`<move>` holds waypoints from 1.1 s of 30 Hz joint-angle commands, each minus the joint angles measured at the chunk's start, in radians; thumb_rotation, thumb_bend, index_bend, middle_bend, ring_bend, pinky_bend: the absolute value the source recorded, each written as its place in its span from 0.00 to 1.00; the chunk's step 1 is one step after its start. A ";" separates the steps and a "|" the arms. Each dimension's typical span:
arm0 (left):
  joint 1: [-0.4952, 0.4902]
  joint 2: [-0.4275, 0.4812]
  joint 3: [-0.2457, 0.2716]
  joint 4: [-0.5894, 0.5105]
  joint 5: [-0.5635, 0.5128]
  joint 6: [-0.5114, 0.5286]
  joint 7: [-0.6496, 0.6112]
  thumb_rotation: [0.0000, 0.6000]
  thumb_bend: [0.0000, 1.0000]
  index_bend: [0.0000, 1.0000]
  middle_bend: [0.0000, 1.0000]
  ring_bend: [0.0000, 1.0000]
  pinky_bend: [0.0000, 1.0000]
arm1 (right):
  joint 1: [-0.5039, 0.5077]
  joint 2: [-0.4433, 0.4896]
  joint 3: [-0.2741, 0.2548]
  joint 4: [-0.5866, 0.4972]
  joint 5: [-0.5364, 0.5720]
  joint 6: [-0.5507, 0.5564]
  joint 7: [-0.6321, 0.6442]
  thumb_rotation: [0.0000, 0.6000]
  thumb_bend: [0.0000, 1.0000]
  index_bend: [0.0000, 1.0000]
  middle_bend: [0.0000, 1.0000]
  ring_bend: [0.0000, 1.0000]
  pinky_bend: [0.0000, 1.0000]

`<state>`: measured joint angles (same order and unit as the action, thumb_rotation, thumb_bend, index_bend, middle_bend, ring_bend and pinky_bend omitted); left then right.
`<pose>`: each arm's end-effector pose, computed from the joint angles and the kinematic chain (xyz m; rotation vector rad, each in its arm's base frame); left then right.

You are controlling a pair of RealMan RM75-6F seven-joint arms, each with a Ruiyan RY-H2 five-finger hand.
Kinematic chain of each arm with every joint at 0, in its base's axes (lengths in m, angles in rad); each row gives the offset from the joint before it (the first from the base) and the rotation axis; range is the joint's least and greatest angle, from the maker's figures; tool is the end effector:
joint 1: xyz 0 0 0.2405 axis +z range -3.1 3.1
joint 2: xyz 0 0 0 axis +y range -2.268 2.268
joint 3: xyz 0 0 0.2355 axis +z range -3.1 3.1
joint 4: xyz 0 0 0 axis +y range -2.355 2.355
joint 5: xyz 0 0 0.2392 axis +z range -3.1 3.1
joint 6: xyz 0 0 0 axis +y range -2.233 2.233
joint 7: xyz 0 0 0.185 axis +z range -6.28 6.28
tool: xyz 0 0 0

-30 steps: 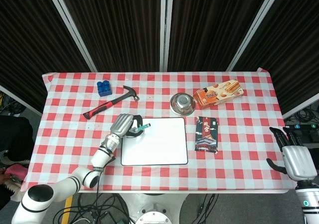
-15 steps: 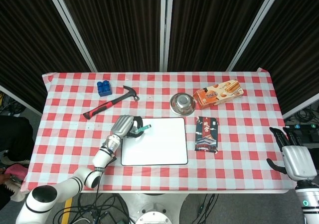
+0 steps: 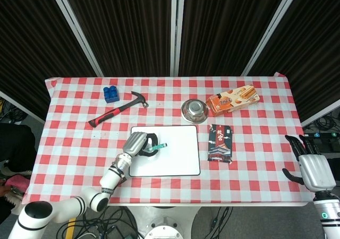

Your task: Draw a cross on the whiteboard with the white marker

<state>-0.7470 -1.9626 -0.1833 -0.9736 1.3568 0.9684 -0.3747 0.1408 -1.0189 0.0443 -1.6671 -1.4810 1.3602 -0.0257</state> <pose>-0.1108 0.3684 -0.1504 -1.7040 -1.4535 -1.3213 -0.3028 -0.2372 0.1286 1.4914 -0.9152 0.8060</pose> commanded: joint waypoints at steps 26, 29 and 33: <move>0.001 0.082 -0.001 0.020 -0.007 -0.015 0.109 1.00 0.34 0.60 0.58 0.74 0.91 | -0.003 -0.003 -0.004 -0.003 -0.010 0.009 0.000 1.00 0.14 0.04 0.11 0.00 0.09; -0.001 0.107 0.010 0.059 0.004 -0.013 0.166 1.00 0.34 0.60 0.58 0.74 0.91 | -0.006 -0.001 -0.005 -0.003 -0.012 0.014 0.001 1.00 0.14 0.04 0.11 0.00 0.09; 0.008 0.178 0.034 0.082 0.014 -0.012 0.284 1.00 0.34 0.60 0.58 0.74 0.90 | -0.008 -0.001 -0.004 0.000 -0.012 0.018 0.006 1.00 0.14 0.04 0.11 0.00 0.09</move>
<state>-0.7446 -1.8302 -0.1664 -0.9113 1.3630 0.9562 -0.1559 0.1332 -1.0200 0.0400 -1.6675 -1.4930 1.3775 -0.0201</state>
